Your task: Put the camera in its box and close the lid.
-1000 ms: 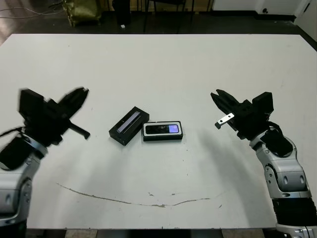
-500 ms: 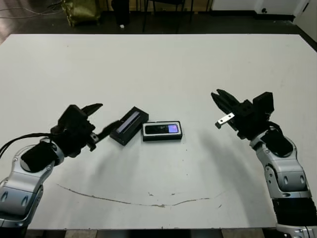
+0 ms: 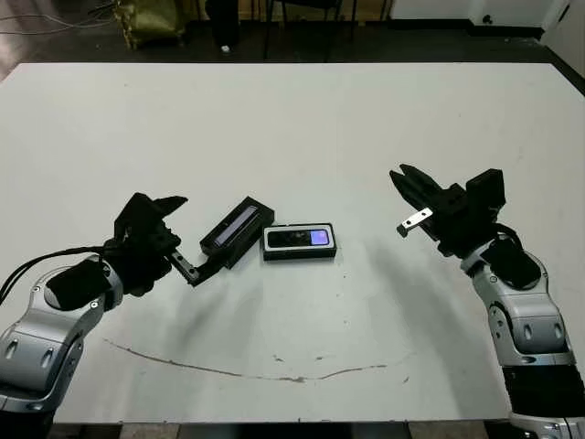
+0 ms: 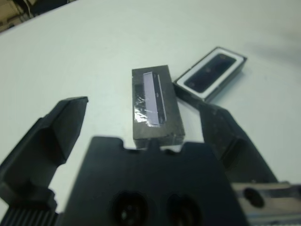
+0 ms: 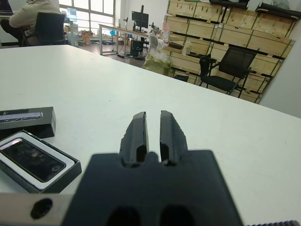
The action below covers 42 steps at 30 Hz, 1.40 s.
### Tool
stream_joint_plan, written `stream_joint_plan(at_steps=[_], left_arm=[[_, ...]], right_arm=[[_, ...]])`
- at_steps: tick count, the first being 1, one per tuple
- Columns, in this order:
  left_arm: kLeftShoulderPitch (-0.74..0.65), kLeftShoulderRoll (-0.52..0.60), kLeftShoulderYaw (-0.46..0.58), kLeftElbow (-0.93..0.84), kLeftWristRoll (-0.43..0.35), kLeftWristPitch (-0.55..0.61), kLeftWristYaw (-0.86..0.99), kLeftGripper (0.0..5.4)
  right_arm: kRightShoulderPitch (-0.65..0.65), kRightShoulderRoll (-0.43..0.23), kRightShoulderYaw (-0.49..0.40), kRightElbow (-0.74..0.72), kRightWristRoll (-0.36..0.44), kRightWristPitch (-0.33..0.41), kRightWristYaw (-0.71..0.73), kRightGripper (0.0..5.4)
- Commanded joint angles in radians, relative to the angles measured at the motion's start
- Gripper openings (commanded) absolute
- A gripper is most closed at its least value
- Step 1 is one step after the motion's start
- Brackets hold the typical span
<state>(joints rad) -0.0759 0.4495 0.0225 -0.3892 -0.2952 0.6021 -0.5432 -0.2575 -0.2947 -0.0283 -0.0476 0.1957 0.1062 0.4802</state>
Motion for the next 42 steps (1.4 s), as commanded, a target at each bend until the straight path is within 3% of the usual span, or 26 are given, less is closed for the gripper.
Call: stream_joint_plan(at_steps=[1,7,22,42], left_arm=[[0.013,-0.032,0.023,0.016,-0.03,0.051,0.041,5.39],[0.001,-0.024,0.02,0.028,-0.067,0.085,0.037,5.39],[0.014,-0.027,-0.044,-0.009,-0.007,0.09,0.124,5.39],[0.003,-0.063,-0.073,0.045,-0.005,0.055,0.121,5.39]], right_arm=[[0.017,-0.007,0.007,0.009,-0.01,0.016,-0.004,0.0],[0.018,-0.01,0.009,0.016,-0.008,0.005,0.003,0.0],[0.016,-0.009,0.01,0.022,-0.005,0.003,0.005,0.0],[0.018,-0.009,0.011,0.018,-0.005,0.005,0.004,0.0]])
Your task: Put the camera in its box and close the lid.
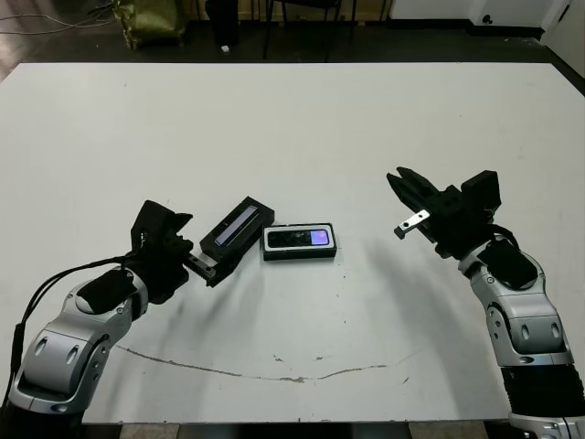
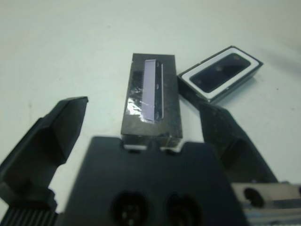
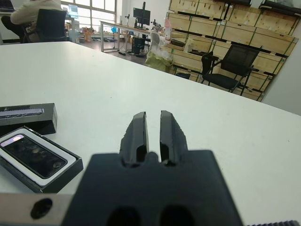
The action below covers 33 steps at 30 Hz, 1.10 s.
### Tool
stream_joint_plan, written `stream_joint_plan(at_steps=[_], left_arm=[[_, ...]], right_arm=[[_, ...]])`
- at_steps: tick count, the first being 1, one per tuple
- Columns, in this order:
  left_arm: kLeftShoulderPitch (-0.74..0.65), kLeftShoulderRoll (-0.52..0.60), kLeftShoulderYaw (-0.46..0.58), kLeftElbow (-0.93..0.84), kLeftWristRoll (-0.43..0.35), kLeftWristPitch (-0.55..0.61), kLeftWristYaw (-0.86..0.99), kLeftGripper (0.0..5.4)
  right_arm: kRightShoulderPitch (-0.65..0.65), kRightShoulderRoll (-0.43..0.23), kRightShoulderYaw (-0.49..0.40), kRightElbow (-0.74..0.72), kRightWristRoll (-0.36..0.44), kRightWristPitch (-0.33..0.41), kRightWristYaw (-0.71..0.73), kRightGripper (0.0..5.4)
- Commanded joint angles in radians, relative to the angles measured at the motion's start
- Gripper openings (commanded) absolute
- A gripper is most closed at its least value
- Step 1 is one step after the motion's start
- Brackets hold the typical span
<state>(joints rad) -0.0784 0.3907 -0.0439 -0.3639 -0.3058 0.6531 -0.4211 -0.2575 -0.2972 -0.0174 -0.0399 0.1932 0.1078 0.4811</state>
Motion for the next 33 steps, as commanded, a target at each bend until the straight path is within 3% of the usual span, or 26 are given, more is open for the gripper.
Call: stream_joint_plan(at_steps=[1,33], left_arm=[[0.005,-0.004,-0.007,0.021,0.004,0.005,-0.002,5.39],[-0.008,-0.003,-0.05,0.107,0.105,-0.029,-0.009,5.39]], right_arm=[[0.018,-0.007,0.0,0.011,-0.003,0.005,0.003,0.0],[0.019,-0.008,-0.002,0.012,0.004,0.002,0.012,0.0]])
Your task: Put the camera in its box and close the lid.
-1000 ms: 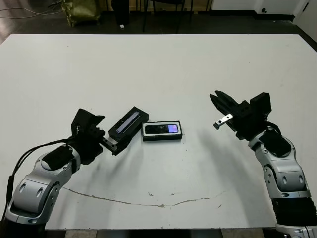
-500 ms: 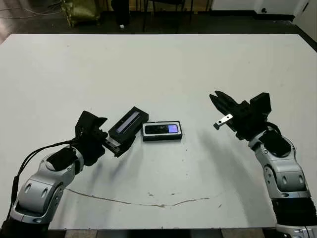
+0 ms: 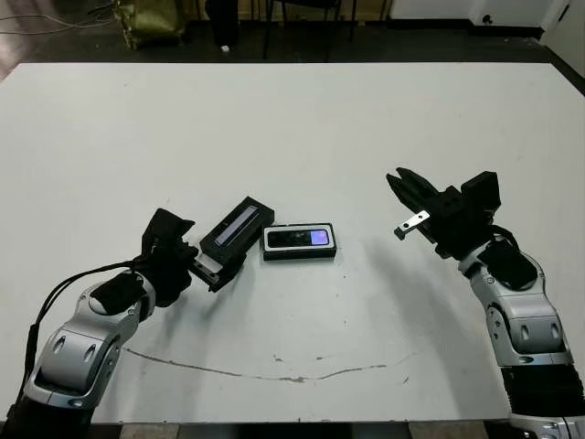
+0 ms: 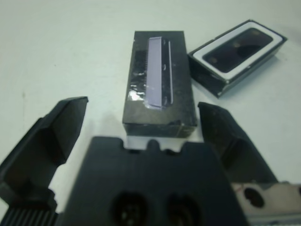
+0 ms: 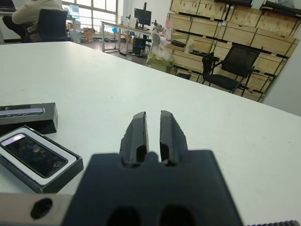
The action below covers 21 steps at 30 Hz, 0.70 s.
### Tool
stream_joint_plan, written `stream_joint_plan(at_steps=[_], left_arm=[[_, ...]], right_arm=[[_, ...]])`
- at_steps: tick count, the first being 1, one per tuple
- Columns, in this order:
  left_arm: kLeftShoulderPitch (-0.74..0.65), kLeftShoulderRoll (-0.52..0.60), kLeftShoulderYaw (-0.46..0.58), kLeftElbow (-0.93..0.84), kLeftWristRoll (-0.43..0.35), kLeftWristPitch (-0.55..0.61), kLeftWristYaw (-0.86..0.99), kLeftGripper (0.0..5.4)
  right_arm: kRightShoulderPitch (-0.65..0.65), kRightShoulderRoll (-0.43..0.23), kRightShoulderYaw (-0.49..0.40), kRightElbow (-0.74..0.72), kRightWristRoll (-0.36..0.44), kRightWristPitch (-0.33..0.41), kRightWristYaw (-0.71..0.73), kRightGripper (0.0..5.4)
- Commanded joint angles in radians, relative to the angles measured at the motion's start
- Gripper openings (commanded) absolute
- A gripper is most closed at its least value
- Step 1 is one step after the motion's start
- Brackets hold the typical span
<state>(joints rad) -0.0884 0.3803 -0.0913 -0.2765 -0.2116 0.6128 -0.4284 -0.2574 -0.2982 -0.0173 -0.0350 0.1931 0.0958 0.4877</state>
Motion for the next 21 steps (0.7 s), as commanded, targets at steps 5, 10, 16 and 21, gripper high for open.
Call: stream_joint_plan(at_steps=[5,10,16,21], left_arm=[[-0.001,0.011,-0.004,0.03,0.006,0.013,-0.02,5.39],[-0.003,0.004,-0.001,0.024,-0.006,0.056,-0.019,5.39],[0.002,0.015,-0.021,0.024,0.015,0.044,-0.024,5.39],[0.011,0.015,-0.028,0.025,0.025,0.025,-0.025,5.39]], right_arm=[[0.015,-0.006,-0.001,0.015,0.006,0.009,0.01,0.0],[0.015,-0.004,-0.003,0.019,0.005,0.003,0.01,0.0],[0.015,-0.002,-0.005,0.014,0.011,0.011,0.01,0.0],[0.016,-0.005,-0.003,0.013,0.006,0.014,0.006,0.0]])
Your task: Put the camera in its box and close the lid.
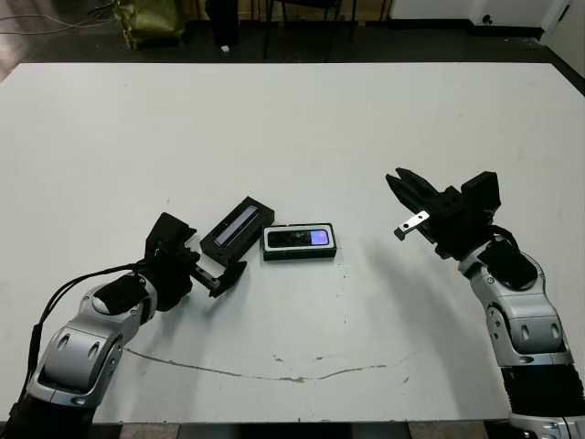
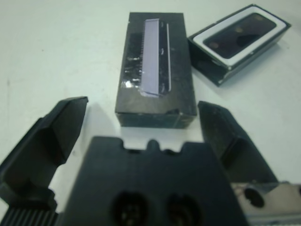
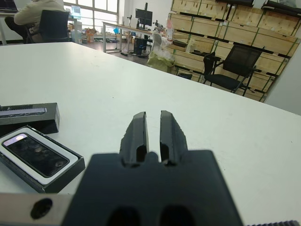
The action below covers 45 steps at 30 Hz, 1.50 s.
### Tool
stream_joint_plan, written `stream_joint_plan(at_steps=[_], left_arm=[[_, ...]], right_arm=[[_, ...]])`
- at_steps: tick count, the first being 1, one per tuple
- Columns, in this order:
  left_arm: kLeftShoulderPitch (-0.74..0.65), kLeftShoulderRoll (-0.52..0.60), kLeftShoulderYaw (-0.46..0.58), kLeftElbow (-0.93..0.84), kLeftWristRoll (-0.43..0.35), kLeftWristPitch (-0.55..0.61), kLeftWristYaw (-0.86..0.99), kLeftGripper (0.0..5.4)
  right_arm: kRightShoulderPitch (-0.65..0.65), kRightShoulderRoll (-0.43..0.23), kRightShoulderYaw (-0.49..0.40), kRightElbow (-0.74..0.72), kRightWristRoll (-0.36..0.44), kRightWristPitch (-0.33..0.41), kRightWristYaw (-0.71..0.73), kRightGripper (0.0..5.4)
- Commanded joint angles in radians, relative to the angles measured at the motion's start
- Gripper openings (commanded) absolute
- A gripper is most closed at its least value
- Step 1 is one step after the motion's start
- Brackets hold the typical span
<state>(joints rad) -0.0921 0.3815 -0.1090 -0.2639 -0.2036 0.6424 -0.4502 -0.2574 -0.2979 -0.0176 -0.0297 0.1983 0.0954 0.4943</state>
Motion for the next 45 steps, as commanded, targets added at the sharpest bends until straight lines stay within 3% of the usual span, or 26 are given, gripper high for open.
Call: stream_joint_plan(at_steps=[1,6,9,16,20,23,36,45], left_arm=[[0.02,0.009,-0.01,0.015,0.021,-0.018,0.002,5.39],[0.048,-0.016,-0.015,0.003,0.057,-0.055,0.049,5.39],[0.059,-0.018,-0.02,0.006,0.072,-0.091,0.052,5.04],[0.093,-0.038,-0.007,0.061,0.069,-0.278,0.025,3.34],[0.097,-0.051,0.006,0.077,0.044,-0.299,0.011,2.39],[0.095,-0.046,0.006,0.061,0.039,-0.266,0.01,2.02],[0.07,-0.017,0.033,0.047,0.01,-0.25,-0.047,1.92],[-0.017,0.0,0.147,0.051,-0.006,-0.31,-0.035,1.92]], right_arm=[[0.016,-0.006,-0.002,0.008,0.0,0.013,0.0,0.0],[0.018,-0.004,-0.003,0.005,0.002,0.015,-0.002,0.0],[0.018,-0.004,-0.003,0.006,0.001,0.014,-0.003,0.0],[0.019,-0.008,0.001,-0.001,-0.008,0.019,-0.007,0.0],[0.017,-0.006,-0.001,0.005,-0.004,0.019,-0.004,0.0],[0.017,-0.005,-0.002,0.008,0.0,0.016,-0.001,0.0],[0.015,-0.007,0.0,0.018,-0.006,0.005,0.001,0.0],[0.016,-0.003,-0.002,0.018,0.002,0.008,0.003,0.0]])
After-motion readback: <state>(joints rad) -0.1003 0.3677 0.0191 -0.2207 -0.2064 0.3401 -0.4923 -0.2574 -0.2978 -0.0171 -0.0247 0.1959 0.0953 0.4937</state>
